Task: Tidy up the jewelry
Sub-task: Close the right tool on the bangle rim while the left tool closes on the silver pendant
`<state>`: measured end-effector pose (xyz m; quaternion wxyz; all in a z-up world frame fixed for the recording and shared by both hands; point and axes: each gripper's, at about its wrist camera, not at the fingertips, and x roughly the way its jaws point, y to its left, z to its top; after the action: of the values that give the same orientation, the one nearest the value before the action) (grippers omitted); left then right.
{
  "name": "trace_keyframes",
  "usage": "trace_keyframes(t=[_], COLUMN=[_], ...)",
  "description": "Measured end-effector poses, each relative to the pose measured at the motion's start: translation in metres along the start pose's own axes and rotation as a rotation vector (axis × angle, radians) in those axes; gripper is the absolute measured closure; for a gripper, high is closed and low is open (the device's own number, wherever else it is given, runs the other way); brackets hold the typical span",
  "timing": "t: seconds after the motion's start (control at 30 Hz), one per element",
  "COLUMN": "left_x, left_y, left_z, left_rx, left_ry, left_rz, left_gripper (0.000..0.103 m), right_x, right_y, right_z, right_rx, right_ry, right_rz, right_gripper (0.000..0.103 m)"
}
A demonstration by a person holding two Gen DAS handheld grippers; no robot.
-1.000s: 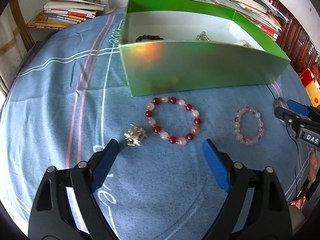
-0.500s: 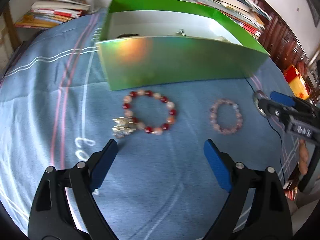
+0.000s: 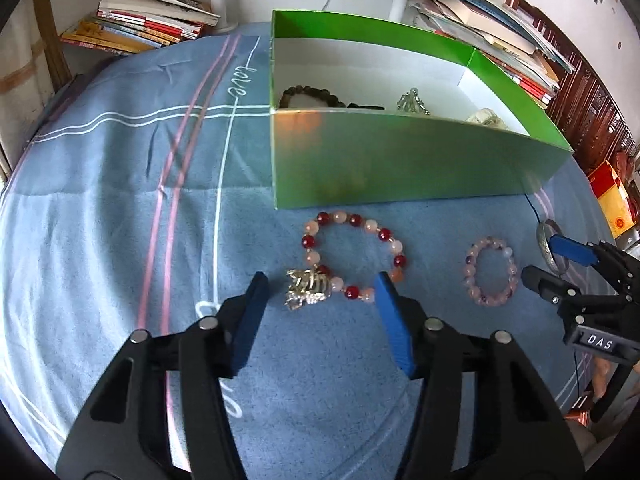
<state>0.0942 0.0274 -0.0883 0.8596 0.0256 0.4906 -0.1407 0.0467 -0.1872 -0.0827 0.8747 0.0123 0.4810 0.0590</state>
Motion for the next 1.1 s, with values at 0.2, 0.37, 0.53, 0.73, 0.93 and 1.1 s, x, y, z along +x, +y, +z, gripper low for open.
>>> trace_keyframes(t=[0.2, 0.37, 0.53, 0.73, 0.93, 1.1], left_x=[-0.001, -0.006, -0.009, -0.006, -0.006, -0.007], left_y=[-0.017, -0.037, -0.045, -0.041, -0.039, -0.039], left_z=[-0.007, -0.02, -0.028, -0.025, -0.026, -0.026], left_rx=[0.035, 0.105, 0.135, 0.123, 0.111, 0.096], left_ry=[-0.003, 0.024, 0.026, 0.033, 0.03, 0.029], left_rz=[-0.036, -0.062, -0.056, -0.047, -0.051, -0.038], left_gripper=[0.052, 0.041, 0.036, 0.028, 0.024, 0.023], right_x=[0.006, 0.009, 0.011, 0.012, 0.012, 0.011], right_y=[0.005, 0.009, 0.012, 0.014, 0.014, 0.016], right_z=[0.005, 0.009, 0.011, 0.01, 0.009, 0.009], right_rx=[-0.028, -0.027, -0.035, -0.036, -0.033, -0.043], right_ry=[0.02, 0.022, 0.029, 0.023, 0.026, 0.036], right_rz=[-0.03, -0.032, -0.028, -0.027, -0.029, -0.027], right_gripper=[0.031, 0.031, 0.024, 0.021, 0.02, 0.02])
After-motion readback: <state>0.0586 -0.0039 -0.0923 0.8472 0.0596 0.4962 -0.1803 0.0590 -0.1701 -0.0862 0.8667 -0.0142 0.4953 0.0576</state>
